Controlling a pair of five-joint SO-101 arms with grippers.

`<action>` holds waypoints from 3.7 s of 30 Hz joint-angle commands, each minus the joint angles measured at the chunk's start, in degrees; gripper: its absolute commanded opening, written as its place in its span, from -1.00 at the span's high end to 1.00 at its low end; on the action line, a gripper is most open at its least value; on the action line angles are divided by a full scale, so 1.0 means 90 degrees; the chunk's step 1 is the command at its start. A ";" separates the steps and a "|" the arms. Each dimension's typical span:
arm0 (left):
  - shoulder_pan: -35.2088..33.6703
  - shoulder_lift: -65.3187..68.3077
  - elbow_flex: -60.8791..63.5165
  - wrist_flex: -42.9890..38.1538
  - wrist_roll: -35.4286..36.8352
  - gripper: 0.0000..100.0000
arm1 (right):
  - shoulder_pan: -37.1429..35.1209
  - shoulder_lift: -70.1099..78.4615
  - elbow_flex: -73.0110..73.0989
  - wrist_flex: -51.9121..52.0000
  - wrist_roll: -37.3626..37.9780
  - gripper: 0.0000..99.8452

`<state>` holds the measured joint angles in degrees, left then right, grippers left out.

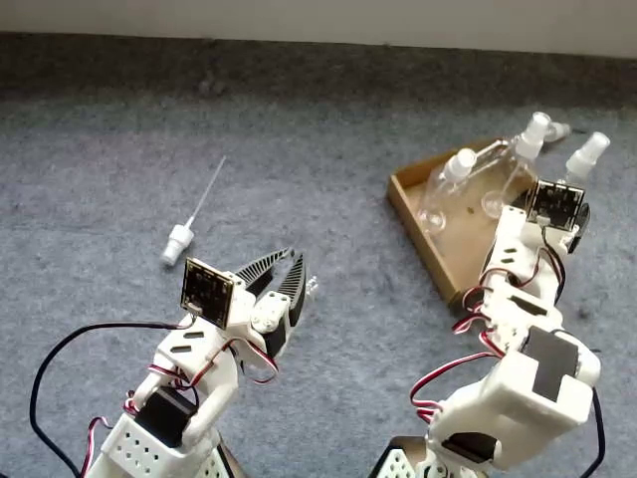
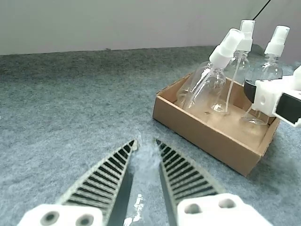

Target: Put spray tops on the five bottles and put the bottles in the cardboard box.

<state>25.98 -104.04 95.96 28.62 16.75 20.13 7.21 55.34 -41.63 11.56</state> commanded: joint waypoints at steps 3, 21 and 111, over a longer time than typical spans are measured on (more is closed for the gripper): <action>-0.0063 -0.0063 0.0122 -0.0107 -0.0049 0.99 | -0.0093 -0.0151 -0.0034 -0.0034 0.0068 0.46; -0.0063 -0.0063 0.0122 -0.0107 -0.0049 0.99 | -0.0073 -0.0142 0.0415 -0.0034 0.0068 0.56; -0.0015 -0.0044 0.0122 -0.0098 -0.0049 0.99 | -0.0562 -0.4410 0.1871 0.3355 0.0029 0.91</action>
<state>25.98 -104.04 95.96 28.62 16.75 13.89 -39.82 80.31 -11.74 11.56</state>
